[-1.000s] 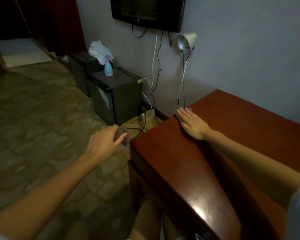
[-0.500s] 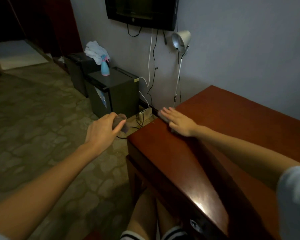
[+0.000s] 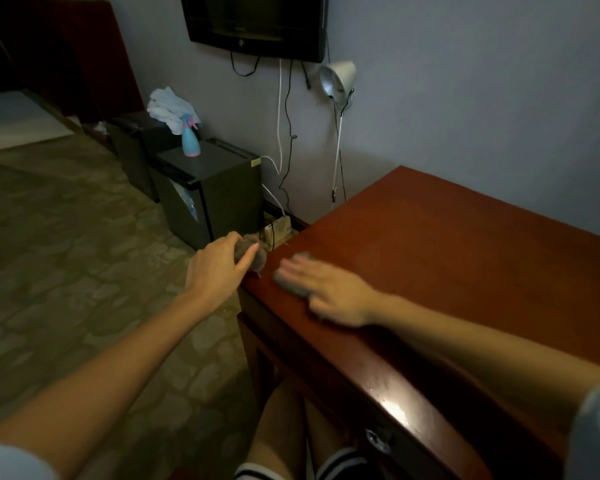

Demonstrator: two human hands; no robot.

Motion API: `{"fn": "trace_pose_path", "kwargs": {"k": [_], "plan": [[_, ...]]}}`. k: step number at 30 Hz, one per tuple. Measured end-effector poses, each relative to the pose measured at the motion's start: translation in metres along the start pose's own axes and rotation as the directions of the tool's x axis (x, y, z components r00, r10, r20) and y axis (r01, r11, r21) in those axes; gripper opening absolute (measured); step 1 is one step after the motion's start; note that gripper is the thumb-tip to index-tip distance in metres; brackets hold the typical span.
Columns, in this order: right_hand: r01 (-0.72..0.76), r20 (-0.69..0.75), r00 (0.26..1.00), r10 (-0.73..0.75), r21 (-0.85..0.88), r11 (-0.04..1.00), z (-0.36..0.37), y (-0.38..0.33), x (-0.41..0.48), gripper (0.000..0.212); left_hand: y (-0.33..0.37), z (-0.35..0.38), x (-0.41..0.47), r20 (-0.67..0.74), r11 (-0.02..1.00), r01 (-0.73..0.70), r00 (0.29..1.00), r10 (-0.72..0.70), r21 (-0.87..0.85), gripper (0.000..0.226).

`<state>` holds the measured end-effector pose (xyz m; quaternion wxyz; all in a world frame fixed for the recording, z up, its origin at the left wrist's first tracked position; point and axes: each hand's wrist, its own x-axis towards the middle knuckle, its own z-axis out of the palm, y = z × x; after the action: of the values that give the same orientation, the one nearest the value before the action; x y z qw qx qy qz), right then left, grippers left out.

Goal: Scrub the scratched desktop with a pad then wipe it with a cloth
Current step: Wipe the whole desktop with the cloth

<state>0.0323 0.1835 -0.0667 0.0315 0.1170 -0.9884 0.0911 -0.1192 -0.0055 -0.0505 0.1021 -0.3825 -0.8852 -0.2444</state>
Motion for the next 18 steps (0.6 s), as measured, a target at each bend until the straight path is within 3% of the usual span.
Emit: {"fn": "trace_pose_path", "kwargs": {"k": [3, 5, 7, 10, 13, 16, 18], "plan": [[-0.346, 0.026, 0.937, 0.348, -0.055, 0.937, -0.019, 0.056, -0.004, 0.07, -0.007, -0.001, -0.005, 0.008, 0.998, 0.055, 0.998, -0.055, -0.011, 0.031], [-0.423, 0.032, 0.903, 0.428, -0.098, 0.901, -0.023, 0.063, -0.001, 0.071, -0.009, 0.0, -0.007, 0.016, 0.997, 0.074, 0.997, -0.074, -0.001, 0.032], [-0.357, 0.029, 0.932, 0.361, -0.096, 0.929, -0.015, 0.039, 0.003, 0.071, -0.007, 0.003, -0.004, 0.033, 0.996, 0.085, 0.996, -0.085, -0.002, 0.033], [-0.08, 0.015, 0.997, 0.08, -0.005, 0.997, 0.005, -0.028, -0.005, 0.068, 0.008, 0.012, 0.005, 0.024, 0.997, 0.078, 0.997, -0.078, -0.009, 0.035], [0.103, 0.029, 0.994, -0.103, 0.012, 0.995, 0.015, -0.064, -0.025, 0.062, 0.027, 0.022, 0.014, 0.021, 0.999, 0.048, 0.999, -0.047, -0.007, 0.038], [0.069, 0.027, 0.997, -0.07, 0.051, 0.996, 0.01, -0.046, -0.039, 0.063, 0.036, 0.031, 0.019, 0.09, 1.0, 0.013, 0.996, -0.014, 0.007, 0.041], [-0.086, -0.004, 0.996, 0.086, 0.014, 0.996, -0.001, -0.007, -0.044, 0.067, 0.036, 0.036, 0.019, 0.121, 0.999, 0.01, 0.993, -0.015, 0.037, 0.043]]}}
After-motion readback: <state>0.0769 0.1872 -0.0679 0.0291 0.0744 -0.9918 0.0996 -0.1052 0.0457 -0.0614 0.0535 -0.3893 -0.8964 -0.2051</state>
